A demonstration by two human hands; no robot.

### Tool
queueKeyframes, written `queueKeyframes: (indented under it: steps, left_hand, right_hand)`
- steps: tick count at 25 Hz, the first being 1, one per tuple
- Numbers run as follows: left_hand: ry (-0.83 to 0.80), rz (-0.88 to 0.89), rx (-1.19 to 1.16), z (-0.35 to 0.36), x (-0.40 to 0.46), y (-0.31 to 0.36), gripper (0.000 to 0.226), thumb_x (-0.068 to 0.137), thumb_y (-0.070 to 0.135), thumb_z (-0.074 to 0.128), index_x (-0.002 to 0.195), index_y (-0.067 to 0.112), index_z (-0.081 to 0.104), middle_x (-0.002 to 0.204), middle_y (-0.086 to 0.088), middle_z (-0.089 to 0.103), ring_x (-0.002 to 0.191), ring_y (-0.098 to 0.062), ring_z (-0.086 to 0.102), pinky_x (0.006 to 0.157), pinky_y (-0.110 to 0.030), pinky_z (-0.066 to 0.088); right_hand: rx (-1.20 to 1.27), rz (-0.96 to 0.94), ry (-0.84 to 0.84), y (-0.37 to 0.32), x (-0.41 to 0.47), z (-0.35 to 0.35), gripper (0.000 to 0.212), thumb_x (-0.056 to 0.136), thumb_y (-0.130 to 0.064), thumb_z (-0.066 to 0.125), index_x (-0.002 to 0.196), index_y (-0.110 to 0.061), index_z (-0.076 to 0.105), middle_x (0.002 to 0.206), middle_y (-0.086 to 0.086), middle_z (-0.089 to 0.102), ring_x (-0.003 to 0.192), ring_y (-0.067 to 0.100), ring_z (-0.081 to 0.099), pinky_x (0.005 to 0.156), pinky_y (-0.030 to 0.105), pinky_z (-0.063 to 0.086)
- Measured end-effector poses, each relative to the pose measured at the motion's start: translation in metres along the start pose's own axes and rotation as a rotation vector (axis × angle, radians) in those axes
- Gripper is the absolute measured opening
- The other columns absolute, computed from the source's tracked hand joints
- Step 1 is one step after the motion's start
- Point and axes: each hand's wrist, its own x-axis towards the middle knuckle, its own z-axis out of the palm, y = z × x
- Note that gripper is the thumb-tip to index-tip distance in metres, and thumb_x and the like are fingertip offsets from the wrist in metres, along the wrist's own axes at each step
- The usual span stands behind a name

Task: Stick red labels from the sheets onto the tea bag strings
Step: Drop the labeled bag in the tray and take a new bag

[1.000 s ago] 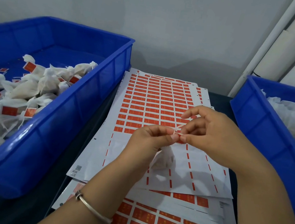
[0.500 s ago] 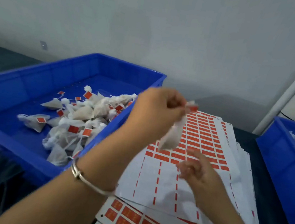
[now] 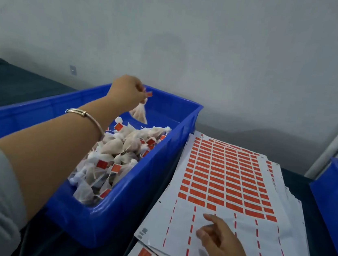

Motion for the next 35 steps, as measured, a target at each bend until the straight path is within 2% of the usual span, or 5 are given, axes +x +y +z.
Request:
queueKeyframes:
  steps: [8,17,27,30,35]
  left_hand:
    - [-0.234,-0.167,0.345,0.049,-0.008,-0.061,0.024,0.088,0.025,0.059,0.087,0.003,0.068,0.087,-0.011,0.069,0.075,-0.023,0.060,0.068,-0.035,0.050]
    - [-0.214,0.190,0.053,0.047,-0.077,0.056,0.016,0.091,0.022,0.051,0.076,0.024,0.058,0.076,0.007,0.061,0.068,-0.008,0.055,0.053,-0.018,0.037]
    - [-0.673,0.088,-0.231,0.202,-0.223,0.097,0.025,0.091,0.034,0.055,0.115,0.030,0.061,0.107,0.016,0.060,0.080,-0.006,0.061,0.073,-0.024,0.055]
    - [-0.611,0.290,-0.003,0.228,-0.246,0.097,0.040,0.091,0.045,0.046,0.129,0.032,0.049,0.138,0.015,0.046,0.123,-0.011,0.047,0.110,-0.035,0.026]
    - [-0.535,0.415,0.116,0.237,-0.252,0.089,0.052,0.090,0.057,0.039,0.138,0.039,0.037,0.152,0.021,0.022,0.142,-0.008,0.018,0.104,-0.030,-0.003]
  right_hand:
    - [-0.051,0.019,-0.010,-0.007,-0.004,-0.003,0.020,0.094,-0.025,0.055,0.107,-0.037,0.046,0.093,-0.017,0.061,0.085,0.001,0.057,0.062,-0.001,0.039]
    - [-0.001,0.006,0.017,-0.005,-0.005,0.000,0.017,0.093,-0.026,0.055,0.105,-0.037,0.051,0.095,-0.018,0.063,0.087,0.003,0.059,0.069,0.003,0.044]
    - [0.505,-0.039,0.678,-0.044,0.013,-0.129,0.014,0.092,-0.020,0.055,0.080,-0.024,0.063,0.064,-0.008,0.068,0.046,0.000,0.061,0.042,0.013,0.045]
    - [0.609,0.000,0.848,-0.040,0.043,-0.223,0.023,0.090,-0.005,0.049,0.071,-0.015,0.056,0.064,0.004,0.060,0.034,0.004,0.048,0.036,0.015,0.038]
    - [0.270,0.275,0.935,0.047,0.057,-0.341,0.020,0.090,-0.006,0.049,0.105,-0.005,0.062,0.082,0.004,0.057,0.058,0.010,0.052,0.053,0.022,0.044]
